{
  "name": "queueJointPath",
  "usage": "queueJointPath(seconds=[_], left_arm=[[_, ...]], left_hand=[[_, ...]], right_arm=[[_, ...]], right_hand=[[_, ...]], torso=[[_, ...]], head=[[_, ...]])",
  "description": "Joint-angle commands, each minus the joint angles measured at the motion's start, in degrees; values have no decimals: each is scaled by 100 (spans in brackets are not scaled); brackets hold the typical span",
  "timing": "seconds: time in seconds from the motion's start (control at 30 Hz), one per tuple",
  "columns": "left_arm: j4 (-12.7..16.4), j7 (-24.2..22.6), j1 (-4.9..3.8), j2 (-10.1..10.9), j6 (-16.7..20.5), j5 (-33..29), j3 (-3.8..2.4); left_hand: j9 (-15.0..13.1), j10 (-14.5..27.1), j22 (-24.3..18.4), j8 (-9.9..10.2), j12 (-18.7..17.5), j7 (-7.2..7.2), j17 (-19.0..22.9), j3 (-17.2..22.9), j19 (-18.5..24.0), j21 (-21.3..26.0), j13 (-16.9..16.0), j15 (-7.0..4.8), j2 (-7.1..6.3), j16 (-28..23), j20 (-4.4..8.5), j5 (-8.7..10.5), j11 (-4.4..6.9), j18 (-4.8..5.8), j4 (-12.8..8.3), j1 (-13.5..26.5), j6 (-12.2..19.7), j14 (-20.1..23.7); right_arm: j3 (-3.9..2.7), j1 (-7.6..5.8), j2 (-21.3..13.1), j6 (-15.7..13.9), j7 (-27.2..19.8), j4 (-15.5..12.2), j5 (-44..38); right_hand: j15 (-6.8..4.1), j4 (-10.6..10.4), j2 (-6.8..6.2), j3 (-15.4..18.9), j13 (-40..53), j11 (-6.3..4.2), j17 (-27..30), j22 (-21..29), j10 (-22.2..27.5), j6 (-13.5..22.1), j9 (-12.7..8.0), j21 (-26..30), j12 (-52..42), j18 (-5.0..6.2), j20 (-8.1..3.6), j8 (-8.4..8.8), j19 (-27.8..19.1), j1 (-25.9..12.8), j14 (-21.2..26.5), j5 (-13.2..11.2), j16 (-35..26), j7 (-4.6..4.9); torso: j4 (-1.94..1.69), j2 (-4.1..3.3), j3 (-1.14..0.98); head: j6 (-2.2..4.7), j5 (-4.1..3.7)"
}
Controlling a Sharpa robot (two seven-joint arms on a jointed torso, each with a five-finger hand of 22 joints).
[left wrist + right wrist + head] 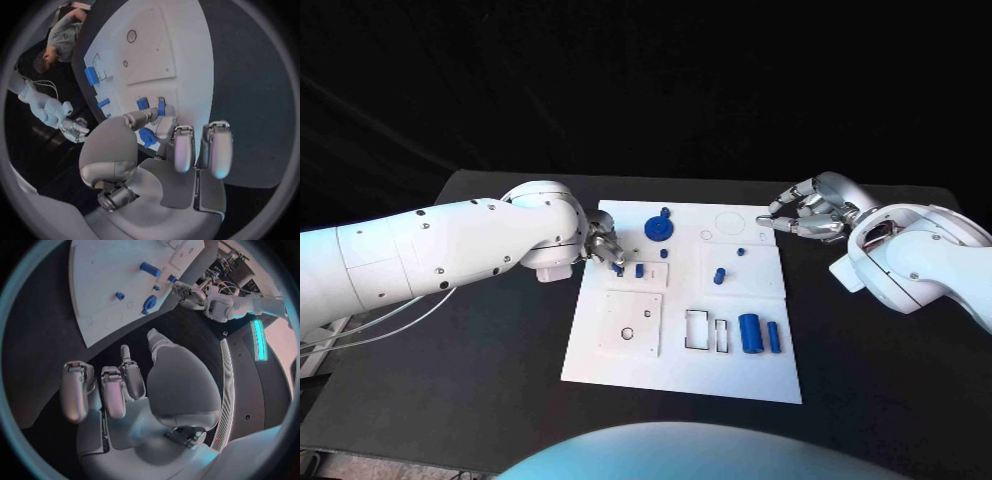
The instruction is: Assemble the parts on the task board
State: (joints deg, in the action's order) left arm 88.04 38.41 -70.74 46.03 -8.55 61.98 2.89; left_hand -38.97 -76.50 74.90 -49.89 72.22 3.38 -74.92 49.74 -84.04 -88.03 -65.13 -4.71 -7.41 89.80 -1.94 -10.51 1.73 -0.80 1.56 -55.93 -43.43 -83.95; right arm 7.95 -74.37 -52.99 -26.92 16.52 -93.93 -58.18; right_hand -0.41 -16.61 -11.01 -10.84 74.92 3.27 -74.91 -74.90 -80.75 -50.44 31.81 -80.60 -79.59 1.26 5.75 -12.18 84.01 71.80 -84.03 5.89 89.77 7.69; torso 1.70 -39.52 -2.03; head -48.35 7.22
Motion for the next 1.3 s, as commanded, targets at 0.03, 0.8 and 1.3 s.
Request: queueJointPath(seconds=[0.03,0.8,1.3], left_arm=[[36,22,4,-13,-170,77,1],[82,29,18,-2,-217,130,15],[101,38,33,-9,-334,148,19]], left_hand=[[-789,-38,1422,-357,28,-149,-1508,375,-480,-9,5,-50,76,20,55,-27,12,28,-336,-7,-166,-605],[-788,-35,1419,-365,21,-151,-1508,378,-476,-3,16,-52,81,20,58,-32,13,27,-337,1,-167,-605],[-780,-40,1428,-412,13,-166,-1508,329,-487,-19,32,-64,46,20,71,30,21,31,-307,114,-192,-605]], right_arm=[[-1,4,0,112,13,2,-42],[-1,4,-10,128,28,-7,-42],[-1,4,-14,120,24,-7,-42]], right_hand=[[-27,17,23,33,398,-9,-1509,-985,24,33,8,29,36,108,-27,-20,101,20,-597,27,23,-2],[-27,11,26,39,402,-9,-1509,-987,20,32,10,29,32,107,-28,-24,101,27,-597,37,23,-3],[-28,7,29,43,398,-10,-1509,-985,23,29,12,33,35,108,-28,-26,100,29,-597,40,23,-4]], torso=[[-5,-1,4],[-1,-4,6],[-3,-2,7]], head=[[-3,-3],[-21,-15],[-36,-27]])
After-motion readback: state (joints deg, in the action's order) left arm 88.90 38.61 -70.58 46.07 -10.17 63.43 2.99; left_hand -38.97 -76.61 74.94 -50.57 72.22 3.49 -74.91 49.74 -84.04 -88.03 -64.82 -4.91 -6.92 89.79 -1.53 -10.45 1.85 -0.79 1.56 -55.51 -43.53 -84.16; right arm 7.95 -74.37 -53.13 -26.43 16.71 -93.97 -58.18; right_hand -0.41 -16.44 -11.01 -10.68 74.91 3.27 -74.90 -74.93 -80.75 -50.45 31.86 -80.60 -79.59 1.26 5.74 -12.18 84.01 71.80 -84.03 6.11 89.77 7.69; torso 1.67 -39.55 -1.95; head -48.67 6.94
